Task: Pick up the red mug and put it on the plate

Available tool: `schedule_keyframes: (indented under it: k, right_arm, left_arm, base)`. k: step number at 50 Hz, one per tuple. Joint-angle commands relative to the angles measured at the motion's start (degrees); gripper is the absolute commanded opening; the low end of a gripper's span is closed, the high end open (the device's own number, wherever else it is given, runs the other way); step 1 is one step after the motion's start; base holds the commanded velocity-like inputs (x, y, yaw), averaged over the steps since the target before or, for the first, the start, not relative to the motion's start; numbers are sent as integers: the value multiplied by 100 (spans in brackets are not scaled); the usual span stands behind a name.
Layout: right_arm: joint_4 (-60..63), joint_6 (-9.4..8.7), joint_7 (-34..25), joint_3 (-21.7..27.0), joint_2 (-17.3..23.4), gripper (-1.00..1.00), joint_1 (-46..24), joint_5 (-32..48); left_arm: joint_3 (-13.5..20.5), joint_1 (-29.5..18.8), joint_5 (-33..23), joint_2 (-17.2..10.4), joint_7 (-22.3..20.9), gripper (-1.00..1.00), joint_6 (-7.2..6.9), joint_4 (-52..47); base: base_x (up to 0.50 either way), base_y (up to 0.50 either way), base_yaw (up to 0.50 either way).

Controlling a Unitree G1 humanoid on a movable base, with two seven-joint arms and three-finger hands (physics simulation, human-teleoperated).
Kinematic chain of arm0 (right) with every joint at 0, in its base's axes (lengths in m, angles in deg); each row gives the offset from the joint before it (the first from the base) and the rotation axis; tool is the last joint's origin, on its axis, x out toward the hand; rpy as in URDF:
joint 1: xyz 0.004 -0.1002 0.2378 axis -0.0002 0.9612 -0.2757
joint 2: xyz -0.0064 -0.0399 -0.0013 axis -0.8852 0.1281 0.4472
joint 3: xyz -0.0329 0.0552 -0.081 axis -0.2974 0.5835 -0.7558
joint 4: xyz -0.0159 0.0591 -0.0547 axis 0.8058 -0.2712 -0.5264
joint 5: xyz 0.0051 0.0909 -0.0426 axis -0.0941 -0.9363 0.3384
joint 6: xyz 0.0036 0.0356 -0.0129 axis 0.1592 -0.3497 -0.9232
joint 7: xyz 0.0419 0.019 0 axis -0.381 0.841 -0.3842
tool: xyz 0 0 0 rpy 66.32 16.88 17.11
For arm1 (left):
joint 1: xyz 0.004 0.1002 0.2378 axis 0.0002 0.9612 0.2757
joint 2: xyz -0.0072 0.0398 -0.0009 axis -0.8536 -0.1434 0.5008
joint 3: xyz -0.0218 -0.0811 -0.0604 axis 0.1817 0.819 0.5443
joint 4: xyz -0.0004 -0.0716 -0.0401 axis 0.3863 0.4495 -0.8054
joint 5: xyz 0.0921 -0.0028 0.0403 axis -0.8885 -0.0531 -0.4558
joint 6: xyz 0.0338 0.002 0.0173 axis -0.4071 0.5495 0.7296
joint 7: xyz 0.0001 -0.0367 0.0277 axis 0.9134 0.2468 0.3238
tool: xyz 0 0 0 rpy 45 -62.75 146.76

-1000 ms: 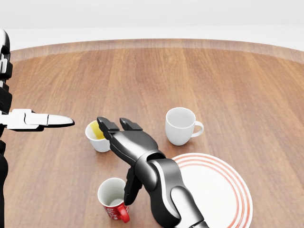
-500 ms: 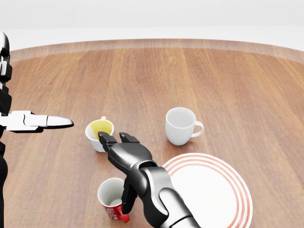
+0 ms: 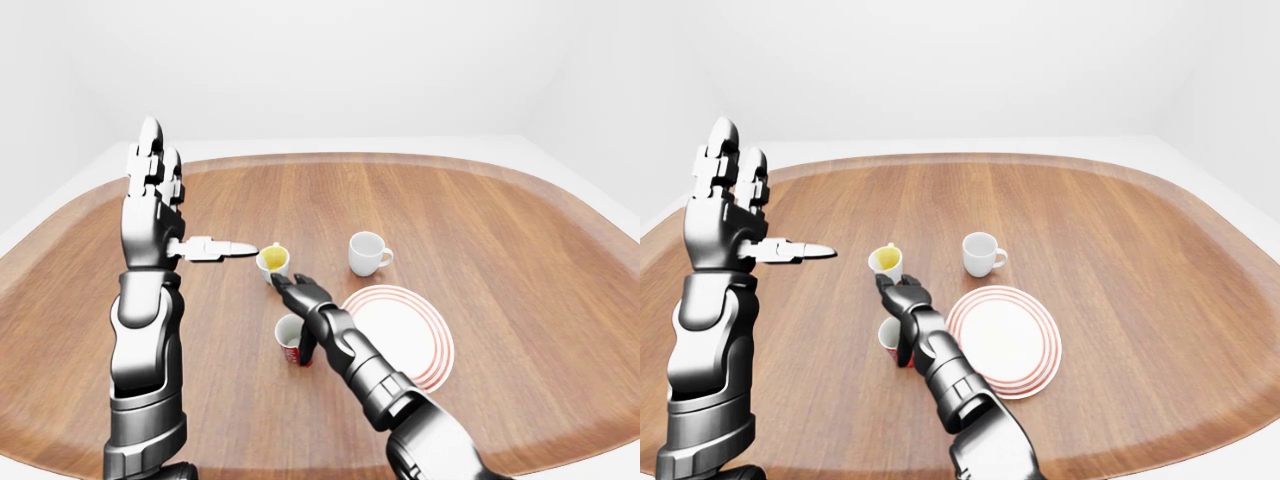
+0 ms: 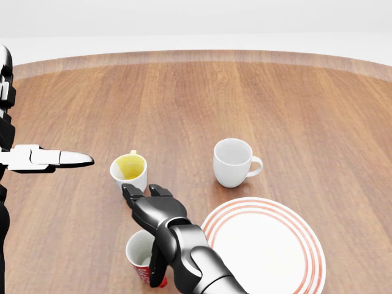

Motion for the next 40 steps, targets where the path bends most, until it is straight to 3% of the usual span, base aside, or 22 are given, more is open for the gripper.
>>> schedule_keyframes:
  k: [1, 18, 40]
  right_arm:
    - [-655, 0, 322, 30, -108, 100, -227, -87]
    - [-1619, 0, 888, 190, -69, 100, -602, -366]
    - [-2020, 0, 1141, 223, -161, 100, -757, -427]
  left_arm:
    - [2, 9, 13, 0, 0, 100, 0, 32]
    - [34, 4, 40, -42, -6, 100, 0, -7]
    - [35, 51, 32, -19, -23, 100, 0, 53]
  base:
    - [0, 0, 0]
    - [0, 0, 0]
    - [0, 0, 0]
